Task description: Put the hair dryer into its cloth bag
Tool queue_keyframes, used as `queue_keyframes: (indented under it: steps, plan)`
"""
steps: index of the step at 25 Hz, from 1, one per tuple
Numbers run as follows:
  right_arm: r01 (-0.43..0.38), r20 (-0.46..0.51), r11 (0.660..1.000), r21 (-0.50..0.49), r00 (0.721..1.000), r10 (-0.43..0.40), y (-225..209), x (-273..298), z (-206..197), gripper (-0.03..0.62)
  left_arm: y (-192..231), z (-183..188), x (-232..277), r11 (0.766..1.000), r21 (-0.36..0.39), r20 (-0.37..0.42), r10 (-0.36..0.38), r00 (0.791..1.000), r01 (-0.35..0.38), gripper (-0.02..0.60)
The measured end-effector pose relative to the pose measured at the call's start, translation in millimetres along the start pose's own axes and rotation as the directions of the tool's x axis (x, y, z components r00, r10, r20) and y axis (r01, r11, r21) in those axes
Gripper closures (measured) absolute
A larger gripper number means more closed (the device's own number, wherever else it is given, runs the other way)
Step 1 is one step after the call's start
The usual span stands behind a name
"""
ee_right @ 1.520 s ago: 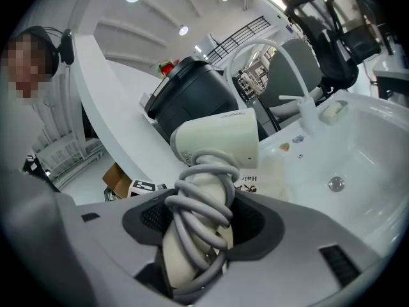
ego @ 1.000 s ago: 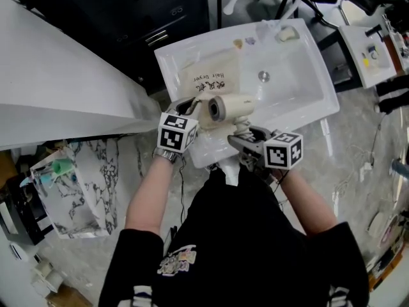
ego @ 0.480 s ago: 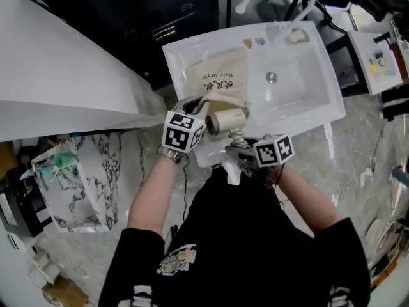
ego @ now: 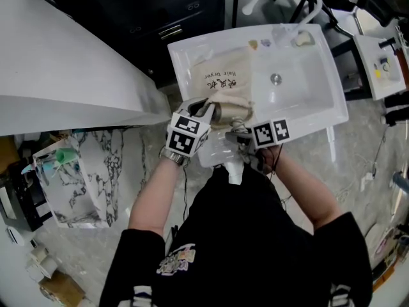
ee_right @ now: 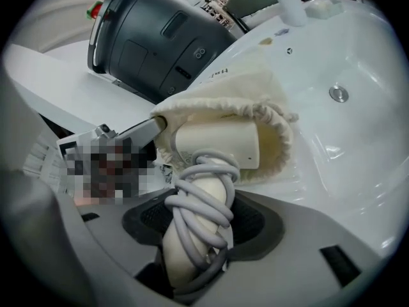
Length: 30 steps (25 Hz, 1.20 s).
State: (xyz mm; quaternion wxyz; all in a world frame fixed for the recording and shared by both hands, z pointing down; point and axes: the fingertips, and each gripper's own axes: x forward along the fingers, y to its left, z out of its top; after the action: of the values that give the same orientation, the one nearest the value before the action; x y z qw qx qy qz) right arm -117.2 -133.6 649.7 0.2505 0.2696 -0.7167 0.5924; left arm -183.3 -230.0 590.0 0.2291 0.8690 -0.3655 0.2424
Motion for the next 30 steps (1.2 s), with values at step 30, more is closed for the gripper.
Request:
queue_keyframes:
  steps: [30]
  plan:
    - [0.161, 0.294, 0.987, -0.031, 0.945, -0.145, -16.2, 58.9, 120.0, 0.352, -2.1, 2.3, -14.4, 0.998, -0.040, 0.017, -0.057, 0.998, 0.057, 0.535]
